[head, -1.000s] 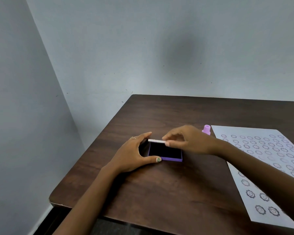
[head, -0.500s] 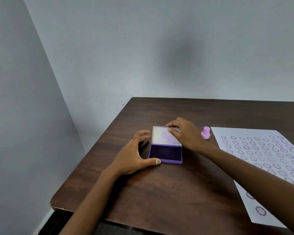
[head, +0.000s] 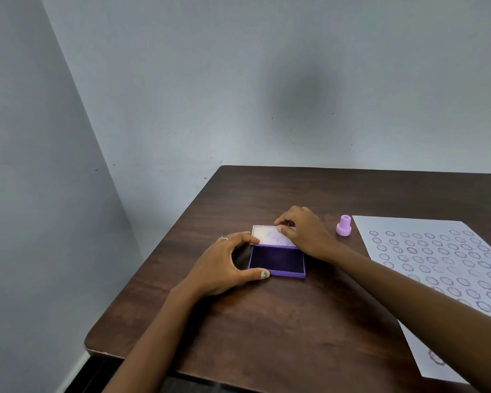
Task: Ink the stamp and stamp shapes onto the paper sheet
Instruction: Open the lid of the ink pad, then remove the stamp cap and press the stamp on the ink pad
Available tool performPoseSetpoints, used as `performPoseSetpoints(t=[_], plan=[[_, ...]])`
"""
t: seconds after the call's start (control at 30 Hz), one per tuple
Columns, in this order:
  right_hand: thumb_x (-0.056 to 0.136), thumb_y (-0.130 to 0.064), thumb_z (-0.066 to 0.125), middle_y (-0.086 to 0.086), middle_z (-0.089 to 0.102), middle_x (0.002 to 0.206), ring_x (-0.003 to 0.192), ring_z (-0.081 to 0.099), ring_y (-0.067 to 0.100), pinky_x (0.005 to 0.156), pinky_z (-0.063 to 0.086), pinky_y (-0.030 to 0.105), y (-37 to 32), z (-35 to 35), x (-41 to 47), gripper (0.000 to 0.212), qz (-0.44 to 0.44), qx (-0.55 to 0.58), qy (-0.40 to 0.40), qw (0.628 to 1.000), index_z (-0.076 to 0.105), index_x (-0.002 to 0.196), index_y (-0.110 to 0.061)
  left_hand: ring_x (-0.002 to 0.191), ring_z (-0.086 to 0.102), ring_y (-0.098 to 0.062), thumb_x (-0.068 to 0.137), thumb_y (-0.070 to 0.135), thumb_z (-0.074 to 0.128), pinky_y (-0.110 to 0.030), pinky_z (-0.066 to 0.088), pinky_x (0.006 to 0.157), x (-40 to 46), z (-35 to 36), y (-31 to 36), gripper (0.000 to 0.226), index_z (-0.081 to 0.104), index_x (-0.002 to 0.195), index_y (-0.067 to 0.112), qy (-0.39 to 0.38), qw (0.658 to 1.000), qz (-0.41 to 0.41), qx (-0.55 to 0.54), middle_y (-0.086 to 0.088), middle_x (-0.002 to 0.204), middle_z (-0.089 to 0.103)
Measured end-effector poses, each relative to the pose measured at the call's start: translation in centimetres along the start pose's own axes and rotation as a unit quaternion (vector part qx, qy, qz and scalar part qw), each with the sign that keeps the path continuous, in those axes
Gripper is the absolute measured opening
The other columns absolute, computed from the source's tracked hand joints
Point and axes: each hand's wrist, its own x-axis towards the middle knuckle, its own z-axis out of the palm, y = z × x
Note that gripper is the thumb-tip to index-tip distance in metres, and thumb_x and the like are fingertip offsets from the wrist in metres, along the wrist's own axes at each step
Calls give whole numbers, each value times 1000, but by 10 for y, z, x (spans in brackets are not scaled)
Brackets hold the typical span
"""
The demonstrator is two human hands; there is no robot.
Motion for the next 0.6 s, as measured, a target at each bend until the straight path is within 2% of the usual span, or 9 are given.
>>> performPoseSetpoints(t=[0.13, 0.3, 0.43, 0.53, 0.6], plan=[[90, -22, 51, 7, 66, 103, 93, 54, 18, 83, 47, 36, 0, -9, -2, 21, -8, 17, 13, 1000, 68, 101, -14, 120, 44, -2, 59, 71, 67, -22, 39, 96, -1, 0, 1, 70, 49, 121, 44, -4, 1000, -2, 0, 19, 136, 48], [89, -16, 52, 6, 67, 102, 95, 56, 20, 85, 43, 35, 11, -38, -12, 19, -20, -5, 77, 997, 69, 98, -14, 121, 43, 0, 58, 72, 66, -23, 37, 98, -2, 0, 1, 70, 50, 121, 44, 1, 1000, -3, -2, 22, 136, 47], [88, -16, 55, 10, 67, 102, 97, 56, 24, 85, 43, 37, 36, -66, -23, 18, 19, -4, 121, 992, 68, 99, -11, 120, 42, 2, 58, 72, 66, -21, 36, 97, -3, 0, 0, 70, 50, 121, 45, 5, 1000, -2, -2, 27, 131, 46], [84, -21, 61, 9, 65, 102, 96, 56, 24, 86, 47, 42, 57, -79, -35, 19, 59, 16, 108, 992, 67, 100, -12, 118, 42, 4, 57, 72, 66, -19, 36, 94, -2, 1, 0, 71, 49, 121, 46, 7, 1000, -2, -3, 30, 128, 45], [82, -24, 65, 4, 62, 102, 94, 56, 21, 83, 45, 36, 66, -80, -42, 23, 74, 26, 86, 993, 66, 102, -13, 117, 41, 5, 56, 74, 66, -16, 34, 92, -2, 1, 0, 71, 49, 120, 47, 8, 1000, -5, -3, 31, 128, 44]])
